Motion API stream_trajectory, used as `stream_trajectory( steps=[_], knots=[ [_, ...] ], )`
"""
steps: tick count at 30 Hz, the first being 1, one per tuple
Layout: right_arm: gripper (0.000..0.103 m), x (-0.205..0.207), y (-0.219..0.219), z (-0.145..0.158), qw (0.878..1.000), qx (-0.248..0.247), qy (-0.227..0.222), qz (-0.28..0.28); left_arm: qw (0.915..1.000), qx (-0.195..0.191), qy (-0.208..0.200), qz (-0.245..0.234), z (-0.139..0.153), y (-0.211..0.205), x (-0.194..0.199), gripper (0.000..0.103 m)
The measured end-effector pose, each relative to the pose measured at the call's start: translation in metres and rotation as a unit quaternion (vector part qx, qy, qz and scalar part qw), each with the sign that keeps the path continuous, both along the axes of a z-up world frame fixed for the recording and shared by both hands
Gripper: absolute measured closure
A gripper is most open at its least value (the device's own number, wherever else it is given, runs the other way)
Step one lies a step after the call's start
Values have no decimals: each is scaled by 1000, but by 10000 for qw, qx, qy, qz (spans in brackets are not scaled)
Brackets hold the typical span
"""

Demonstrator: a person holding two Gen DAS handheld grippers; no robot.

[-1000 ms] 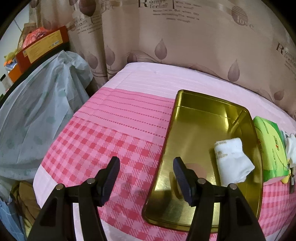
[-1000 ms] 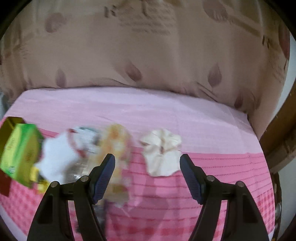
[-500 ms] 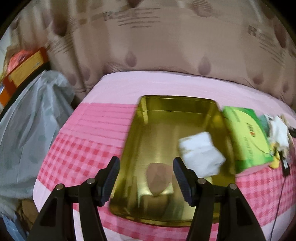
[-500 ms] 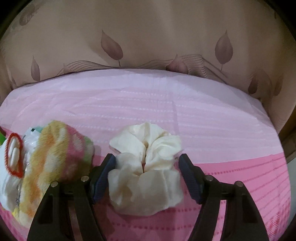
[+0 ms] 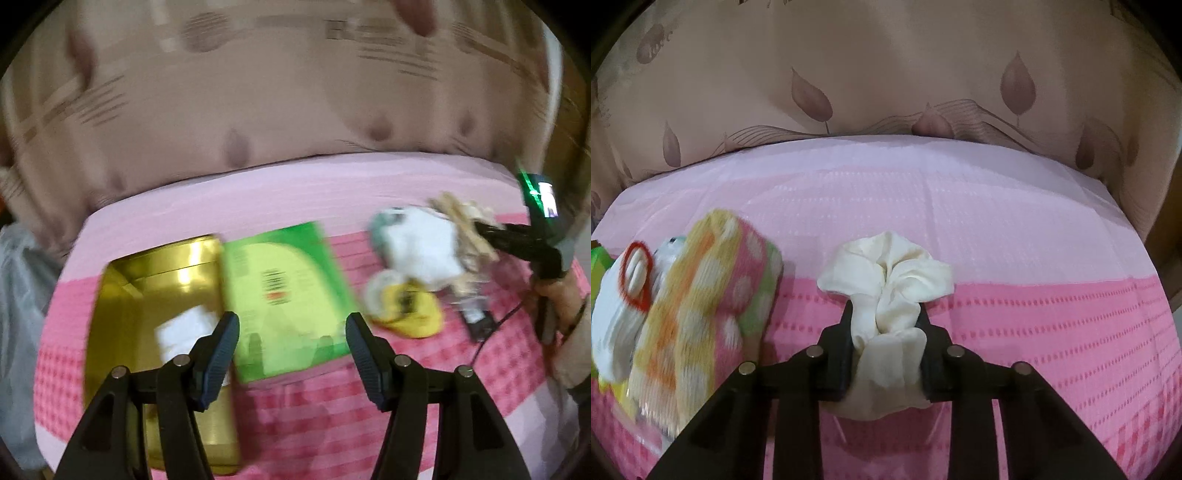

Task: Organize soft objects
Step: 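Move the right tool to the cream scrunchie and grasp it, then grasp the white waffle sock with red trim using the left tool while the right tool holds the scrunchie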

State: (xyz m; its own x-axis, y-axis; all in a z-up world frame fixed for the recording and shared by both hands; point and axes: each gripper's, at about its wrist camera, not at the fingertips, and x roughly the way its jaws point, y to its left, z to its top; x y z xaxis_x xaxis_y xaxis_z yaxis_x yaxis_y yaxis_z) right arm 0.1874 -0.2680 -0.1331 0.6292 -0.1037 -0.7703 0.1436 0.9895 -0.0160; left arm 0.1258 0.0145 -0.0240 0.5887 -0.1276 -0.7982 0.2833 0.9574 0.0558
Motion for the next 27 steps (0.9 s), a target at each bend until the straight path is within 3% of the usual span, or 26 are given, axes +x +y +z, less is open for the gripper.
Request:
stream_trajectory(
  steps=[5,13,20,27],
  knots=[
    [78,-28,8,0,10000,-7,10,-60,9982,-234,249,-490,-5,-44,5,41],
    [78,-56,12,0,9999,66,10,-108,9952,-241,473,-826,-15,-93,24,39],
    [78,-55,17,1,9999,-74,47,-93,9932,-286,788,-810,-31,-126,52,39],
    [76,-54,17,1,10000,-58,49,-54,9943,-72,884,-590,-46,-141,74,39]
  ],
)
